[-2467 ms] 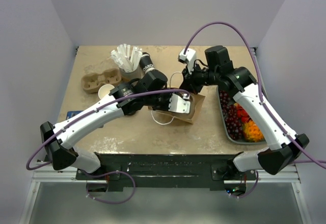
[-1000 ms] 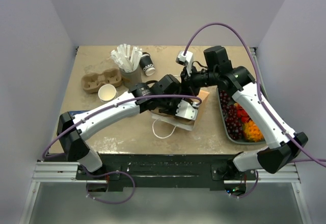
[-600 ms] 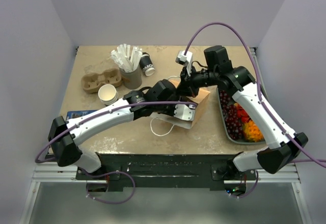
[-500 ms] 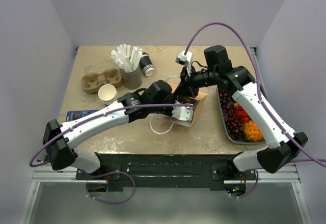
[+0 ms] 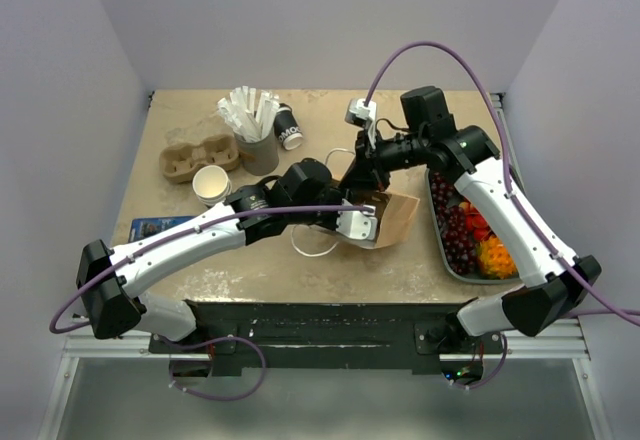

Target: Pack the takeout coffee

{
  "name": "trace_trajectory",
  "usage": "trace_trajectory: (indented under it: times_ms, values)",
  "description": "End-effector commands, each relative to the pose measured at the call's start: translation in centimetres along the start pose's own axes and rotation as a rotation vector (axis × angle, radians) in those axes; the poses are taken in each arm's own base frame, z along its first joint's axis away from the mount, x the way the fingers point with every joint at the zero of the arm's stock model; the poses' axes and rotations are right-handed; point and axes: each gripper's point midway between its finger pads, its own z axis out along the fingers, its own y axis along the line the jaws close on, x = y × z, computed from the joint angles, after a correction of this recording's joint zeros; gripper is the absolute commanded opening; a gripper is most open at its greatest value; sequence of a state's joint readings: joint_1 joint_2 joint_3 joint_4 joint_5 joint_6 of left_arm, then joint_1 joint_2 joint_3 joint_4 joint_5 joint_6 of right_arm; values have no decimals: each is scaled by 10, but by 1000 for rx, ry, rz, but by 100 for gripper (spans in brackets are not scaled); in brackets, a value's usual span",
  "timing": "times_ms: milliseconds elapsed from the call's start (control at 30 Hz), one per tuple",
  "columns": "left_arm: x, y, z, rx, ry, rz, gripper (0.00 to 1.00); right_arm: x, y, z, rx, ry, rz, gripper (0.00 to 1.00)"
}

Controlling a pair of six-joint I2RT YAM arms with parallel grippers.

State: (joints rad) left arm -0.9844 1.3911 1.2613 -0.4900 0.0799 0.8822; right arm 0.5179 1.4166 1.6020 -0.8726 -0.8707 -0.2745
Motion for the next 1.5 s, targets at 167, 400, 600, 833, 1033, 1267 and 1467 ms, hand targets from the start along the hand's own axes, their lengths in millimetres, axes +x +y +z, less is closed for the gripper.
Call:
trace_trajectory:
  times_ms: [167, 400, 600, 833, 1033, 1267, 1467]
  values:
    - [-26, 9, -23, -11, -113, 14, 0, -4, 44, 4, -250, -50, -9, 0]
    - [-36, 1, -53, 60, -89, -68, 0, -21, 67, 5, -367, -86, 55, 0]
    - [-46, -20, -40, 167, -106, -55, 0, -6, 65, 6, -342, -68, 73, 0]
    - [-48, -27, -5, 237, -84, -105, 0, 12, 26, 5, -230, -57, 37, 0]
    - [-47, -30, 20, 229, -112, -97, 0, 10, 1, -8, -84, -35, 57, 2]
    - [-41, -42, 44, 328, -62, -108, 0, 16, -30, -20, 41, 16, 101, 23]
    - [-43, -41, 46, 326, -62, -121, 0, -2, -39, -25, 73, -38, 91, 19]
